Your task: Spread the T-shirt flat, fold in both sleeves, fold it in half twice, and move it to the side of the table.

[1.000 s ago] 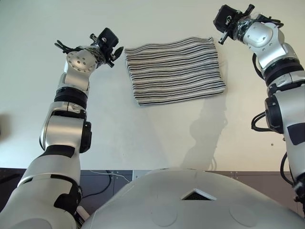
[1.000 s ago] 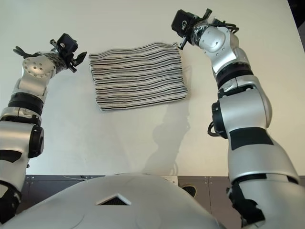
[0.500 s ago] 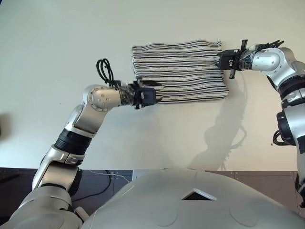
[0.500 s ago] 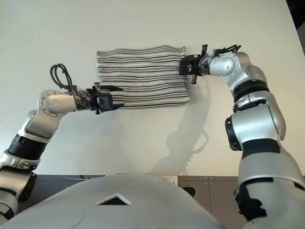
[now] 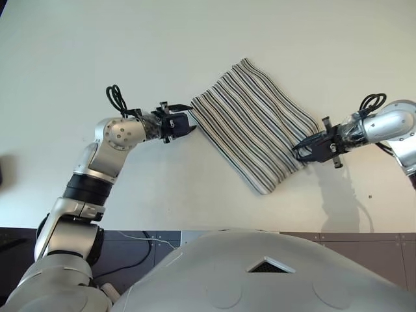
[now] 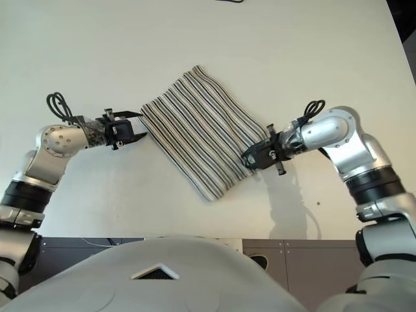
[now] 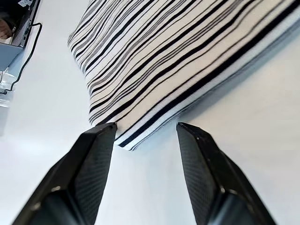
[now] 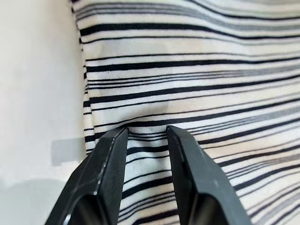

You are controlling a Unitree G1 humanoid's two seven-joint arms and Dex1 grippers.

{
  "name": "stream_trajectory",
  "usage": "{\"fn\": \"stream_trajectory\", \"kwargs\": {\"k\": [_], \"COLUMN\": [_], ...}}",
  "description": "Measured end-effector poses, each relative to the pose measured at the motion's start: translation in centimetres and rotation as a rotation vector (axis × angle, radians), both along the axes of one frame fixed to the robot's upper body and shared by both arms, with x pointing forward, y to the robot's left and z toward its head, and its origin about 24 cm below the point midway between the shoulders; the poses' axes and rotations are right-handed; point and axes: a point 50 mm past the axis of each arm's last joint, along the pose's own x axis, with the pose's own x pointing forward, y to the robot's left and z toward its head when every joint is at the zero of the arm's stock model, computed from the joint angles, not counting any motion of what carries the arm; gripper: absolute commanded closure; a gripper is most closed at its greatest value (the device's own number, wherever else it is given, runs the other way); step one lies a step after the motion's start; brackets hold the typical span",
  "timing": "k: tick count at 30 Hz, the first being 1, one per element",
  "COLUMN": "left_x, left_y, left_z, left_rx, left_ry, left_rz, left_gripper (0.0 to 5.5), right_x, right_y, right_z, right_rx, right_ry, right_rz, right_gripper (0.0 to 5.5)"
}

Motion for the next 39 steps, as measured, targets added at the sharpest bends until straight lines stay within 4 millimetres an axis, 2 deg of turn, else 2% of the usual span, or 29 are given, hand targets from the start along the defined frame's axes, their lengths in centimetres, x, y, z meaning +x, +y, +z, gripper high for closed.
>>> {"fn": "stream_trajectory", "kwargs": {"k": [4,8,10,13,16,18,20,21,23,25,27,32,36,39], "left_x": [2.4,4.3,4.6,4.9,4.0,2.3,0.0,-1.3,-3.1,-3.7,-3.4,-1.2,0.1,0.1], "left_y": [-1.3,0.0,1.0,0.2,-2.9,-4.8,-6.4,-6.9,-7.0,-6.7,-6.4,-5.0,-3.9,-3.4], "left_z": [-0.7,-0.7,-0.6,1.2,5.1,6.0,4.4,2.8,0.4,-0.9,-1.3,-1.7,-1.3,-0.8], "left_rx": [-0.075,0.002,0.017,-0.035,-0.226,-0.3,-0.294,-0.271,-0.198,-0.139,-0.127,-0.088,-0.039,-0.031], "left_ry": [0.001,-0.095,-0.135,-0.256,-0.403,-0.386,-0.289,-0.209,-0.105,-0.055,-0.046,-0.093,-0.137,-0.134], "left_rz": [0.061,0.135,0.181,0.179,0.086,-0.014,-0.105,-0.138,-0.17,-0.183,-0.171,-0.13,-0.168,-0.22], "left_gripper": [3.13,3.13,3.13,3.13,3.13,3.13,3.13,3.13,3.13,3.13,3.13,3.13,3.13,3.13], "right_x": [-0.6,-0.5,0.8,3.1,4.2,3.9,3.1,2.7,2.5,2.2,1.7,-0.3,-0.7,-0.5], "right_y": [2.9,3.3,2.7,0.9,-1.4,-2.4,-3.1,-3.2,-3.3,-3.3,-3.2,-1.2,1.1,1.5], "right_z": [1.0,2.5,4.4,5.0,3.5,2.2,0.5,-0.2,-0.3,-0.4,-0.5,-0.9,-1.1,-1.0], "right_rx": [0.082,0.111,0.126,0.118,0.051,0.01,-0.034,-0.036,-0.038,-0.036,-0.033,0.013,0.068,0.079], "right_ry": [0.07,0.101,0.039,-0.087,-0.195,-0.229,-0.234,-0.241,-0.259,-0.255,-0.245,-0.159,-0.118,-0.125], "right_rz": [-0.035,-0.07,-0.116,-0.205,-0.249,-0.232,-0.197,-0.18,-0.15,-0.14,-0.123,-0.056,-0.06,-0.082], "right_gripper": [4.02,4.02,4.02,4.02,4.02,4.02,4.02,4.02,4.02,4.02,4.02,4.02,4.02,4.02]}}
